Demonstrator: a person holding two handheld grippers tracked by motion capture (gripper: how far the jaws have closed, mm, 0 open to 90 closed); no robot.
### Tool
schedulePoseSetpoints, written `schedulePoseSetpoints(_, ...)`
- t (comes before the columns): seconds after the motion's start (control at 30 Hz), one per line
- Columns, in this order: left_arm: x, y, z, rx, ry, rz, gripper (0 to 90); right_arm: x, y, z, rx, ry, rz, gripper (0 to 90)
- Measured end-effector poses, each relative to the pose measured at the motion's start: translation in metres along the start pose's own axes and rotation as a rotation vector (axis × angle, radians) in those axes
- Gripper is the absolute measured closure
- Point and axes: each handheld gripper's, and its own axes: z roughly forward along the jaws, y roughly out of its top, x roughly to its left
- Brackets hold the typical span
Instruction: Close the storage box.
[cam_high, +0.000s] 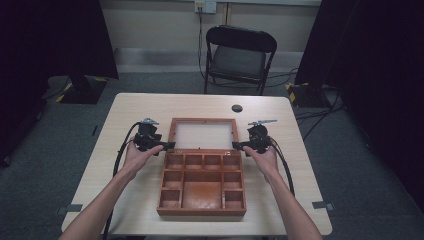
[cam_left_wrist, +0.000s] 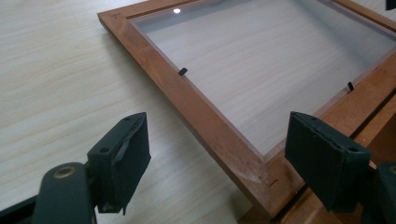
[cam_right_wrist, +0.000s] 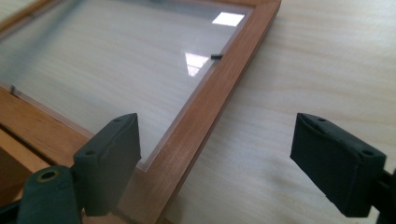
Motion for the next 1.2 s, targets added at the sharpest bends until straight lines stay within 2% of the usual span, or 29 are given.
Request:
schedulePoseSetpoints(0.13, 0.002, 0.003, 0.007, 0.033, 0.0, -0.055, 25.4, 0.004, 0.0, 0.007, -0.006, 0.005, 0.002, 14.8)
schedulePoseSetpoints(0.2, 0.002, 0.004, 0.011, 0.041, -0.002, -0.057, 26.2, 0.006, 0.001, 0.009, -0.007, -0.003, 0.001, 14.4)
schedulePoseSetpoints(0.3, 0.003, 0.004, 0.014, 0.036, -0.026, -0.101, 26.4, 0.005, 0.001, 0.012, -0.005, 0.015, 0.038, 13.1)
schedulePoseSetpoints(0.4, 0.005, 0.004, 0.015, 0.038, -0.032, -0.12, 25.8, 0.0, 0.002, 0.018, 0.006, 0.05, 0.081, 9.7)
schedulePoseSetpoints(0.47, 0.007, 0.003, 0.017, 0.043, -0.047, -0.142, 24.2, -0.001, 0.003, 0.022, 0.016, 0.056, 0.109, 8.1)
schedulePoseSetpoints(0.53, 0.008, 0.002, 0.019, 0.039, -0.045, -0.139, 21.5, -0.001, 0.003, 0.025, 0.014, 0.073, 0.129, 8.1)
schedulePoseSetpoints(0.63, 0.008, 0.002, 0.023, 0.038, -0.077, -0.162, 20.9, 0.0, 0.003, 0.029, 0.005, 0.096, 0.139, 8.1)
schedulePoseSetpoints(0.67, 0.008, 0.002, 0.024, 0.036, -0.079, -0.159, 20.1, 0.0, 0.003, 0.031, 0.005, 0.113, 0.16, 8.1)
schedulePoseSetpoints(0.83, 0.005, 0.003, 0.027, 0.023, -0.062, -0.151, 17.2, 0.003, 0.002, 0.037, -0.01, 0.142, 0.179, 8.4)
schedulePoseSetpoints(0.9, 0.007, 0.002, 0.028, 0.025, -0.075, -0.161, 14.9, 0.005, 0.003, 0.039, -0.01, 0.156, 0.182, 9.4)
schedulePoseSetpoints(1.0, 0.008, 0.002, 0.028, 0.026, -0.072, -0.162, 14.8, 0.007, 0.003, 0.041, -0.003, 0.195, 0.205, 14.4)
schedulePoseSetpoints(1.2, 0.01, 0.001, 0.03, 0.023, -0.093, -0.174, 14.8, 0.007, 0.003, 0.041, -0.003, 0.196, 0.203, 14.7)
